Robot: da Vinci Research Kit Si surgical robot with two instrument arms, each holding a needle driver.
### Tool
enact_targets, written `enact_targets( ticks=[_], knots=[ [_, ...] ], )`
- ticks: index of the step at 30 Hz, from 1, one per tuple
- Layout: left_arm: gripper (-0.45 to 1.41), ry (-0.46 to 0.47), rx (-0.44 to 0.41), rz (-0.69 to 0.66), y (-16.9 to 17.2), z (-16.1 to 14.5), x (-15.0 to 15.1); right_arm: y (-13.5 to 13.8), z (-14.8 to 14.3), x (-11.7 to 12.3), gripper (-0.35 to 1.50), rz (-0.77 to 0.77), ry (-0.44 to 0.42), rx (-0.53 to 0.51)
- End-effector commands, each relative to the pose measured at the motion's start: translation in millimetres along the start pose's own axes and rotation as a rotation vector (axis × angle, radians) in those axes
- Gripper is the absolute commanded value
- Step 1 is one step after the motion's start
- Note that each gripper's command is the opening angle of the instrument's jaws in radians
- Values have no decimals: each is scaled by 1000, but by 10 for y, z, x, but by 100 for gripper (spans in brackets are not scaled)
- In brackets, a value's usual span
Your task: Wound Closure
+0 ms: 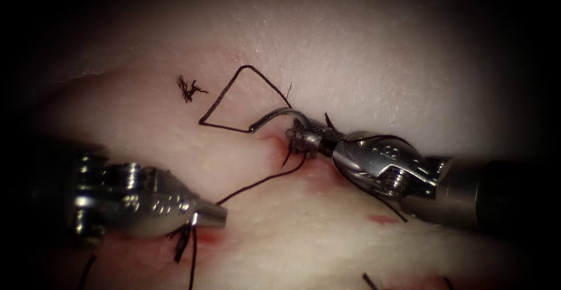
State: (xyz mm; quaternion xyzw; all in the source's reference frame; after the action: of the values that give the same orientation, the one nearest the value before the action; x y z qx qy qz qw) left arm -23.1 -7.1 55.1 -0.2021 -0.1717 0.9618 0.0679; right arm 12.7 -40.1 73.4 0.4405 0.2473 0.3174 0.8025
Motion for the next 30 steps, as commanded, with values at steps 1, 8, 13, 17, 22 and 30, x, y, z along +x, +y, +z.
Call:
enact_targets(
  ticks=[1,8,13,17,22,30],
  knots=[
    [-45,-1,2,0,-1,7,3,-4,3,16,-35,14,34,-11],
    [-45,6,7,2,-2,5,5,-9,-31,80,120,-53,263,-107],
    [-45,9,7,1,-1,4,5,-10,-78,129,143,-124,459,-203],
    [-45,8,7,0,-1,5,5,-19,-113,161,147,-152,551,-285],
    [-45,14,15,2,-2,4,8,-32,-145,187,147,-165,624,-320],
    [-45,47,54,8,-8,-9,14,-42,-192,227,147,-166,707,-372]
  ],
)
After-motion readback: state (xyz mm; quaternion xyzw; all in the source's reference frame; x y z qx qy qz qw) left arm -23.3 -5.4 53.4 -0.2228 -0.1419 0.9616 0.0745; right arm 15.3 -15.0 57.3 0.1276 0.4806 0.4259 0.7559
